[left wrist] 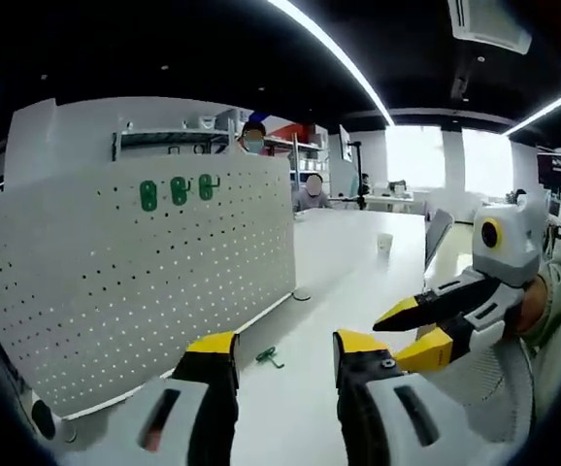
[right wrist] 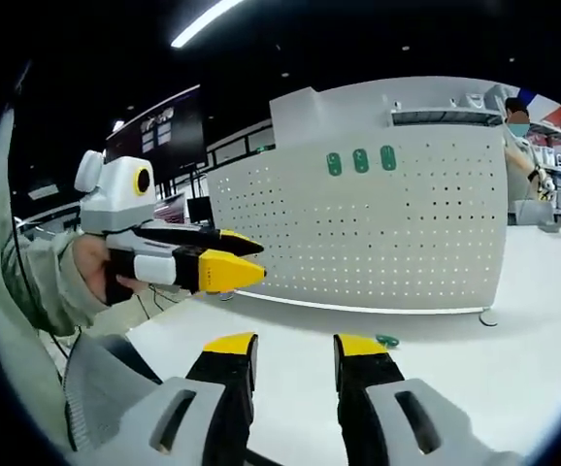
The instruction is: Insert the hook assembly into the mounting plate slot until the hook locks in place.
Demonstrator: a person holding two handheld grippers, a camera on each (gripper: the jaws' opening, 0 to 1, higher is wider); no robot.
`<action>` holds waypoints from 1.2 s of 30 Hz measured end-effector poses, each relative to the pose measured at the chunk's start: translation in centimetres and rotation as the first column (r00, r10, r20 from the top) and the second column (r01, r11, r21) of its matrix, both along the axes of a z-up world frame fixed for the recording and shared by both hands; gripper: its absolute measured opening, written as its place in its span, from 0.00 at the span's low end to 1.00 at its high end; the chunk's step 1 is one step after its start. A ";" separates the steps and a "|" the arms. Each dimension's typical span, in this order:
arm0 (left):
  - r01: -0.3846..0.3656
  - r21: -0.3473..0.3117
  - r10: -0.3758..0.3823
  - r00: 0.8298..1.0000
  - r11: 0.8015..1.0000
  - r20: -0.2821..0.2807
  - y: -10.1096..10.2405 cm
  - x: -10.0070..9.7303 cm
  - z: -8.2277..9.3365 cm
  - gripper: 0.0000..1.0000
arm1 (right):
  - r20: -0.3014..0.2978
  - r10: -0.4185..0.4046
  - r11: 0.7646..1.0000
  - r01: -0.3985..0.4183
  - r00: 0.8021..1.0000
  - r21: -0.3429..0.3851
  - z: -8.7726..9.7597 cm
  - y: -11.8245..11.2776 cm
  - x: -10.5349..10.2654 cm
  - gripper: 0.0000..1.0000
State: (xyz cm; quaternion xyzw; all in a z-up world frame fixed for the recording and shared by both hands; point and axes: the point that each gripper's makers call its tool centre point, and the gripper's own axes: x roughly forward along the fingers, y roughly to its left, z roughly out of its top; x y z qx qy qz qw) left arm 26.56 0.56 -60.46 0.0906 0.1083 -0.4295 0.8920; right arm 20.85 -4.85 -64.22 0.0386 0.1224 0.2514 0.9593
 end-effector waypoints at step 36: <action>0.171 0.220 -0.170 0.985 0.960 -0.026 -3.1 6.5 -6.0 0.40 | 0.004 -0.015 1.000 0.015 1.000 0.001 -0.2 -0.4 0.4 0.28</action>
